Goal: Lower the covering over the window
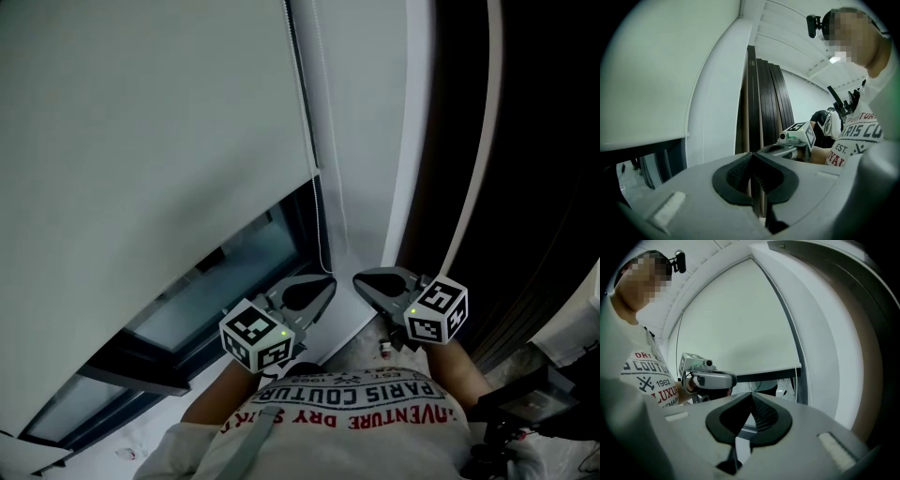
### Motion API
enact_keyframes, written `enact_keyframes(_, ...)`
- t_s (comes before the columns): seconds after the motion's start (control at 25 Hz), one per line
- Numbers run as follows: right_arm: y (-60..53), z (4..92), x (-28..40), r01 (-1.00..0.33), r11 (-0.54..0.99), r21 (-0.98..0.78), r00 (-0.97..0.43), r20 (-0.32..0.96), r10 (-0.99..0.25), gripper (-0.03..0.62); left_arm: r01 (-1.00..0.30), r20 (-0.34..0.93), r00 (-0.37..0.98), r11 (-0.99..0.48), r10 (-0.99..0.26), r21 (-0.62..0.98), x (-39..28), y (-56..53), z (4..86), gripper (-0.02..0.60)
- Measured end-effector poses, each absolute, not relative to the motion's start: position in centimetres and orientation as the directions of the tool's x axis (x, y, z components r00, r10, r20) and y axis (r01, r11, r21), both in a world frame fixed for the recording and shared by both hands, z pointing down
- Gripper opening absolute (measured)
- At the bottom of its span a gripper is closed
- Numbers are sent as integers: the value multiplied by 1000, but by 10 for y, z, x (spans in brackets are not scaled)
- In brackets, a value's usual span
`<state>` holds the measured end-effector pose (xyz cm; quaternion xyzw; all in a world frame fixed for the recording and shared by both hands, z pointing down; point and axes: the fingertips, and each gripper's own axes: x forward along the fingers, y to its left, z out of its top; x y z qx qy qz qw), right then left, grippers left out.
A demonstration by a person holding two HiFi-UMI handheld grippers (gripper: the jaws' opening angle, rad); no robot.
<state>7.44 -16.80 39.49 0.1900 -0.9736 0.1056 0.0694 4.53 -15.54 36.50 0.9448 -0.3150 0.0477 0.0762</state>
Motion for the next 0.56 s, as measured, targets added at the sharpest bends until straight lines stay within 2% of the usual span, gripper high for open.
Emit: enact_keyframes(0.56, -173, 391, 76, -411, 899, -148, -907, 161, -388, 0, -609, 134, 792, -787, -596, 100, 44, -162, 359, 2)
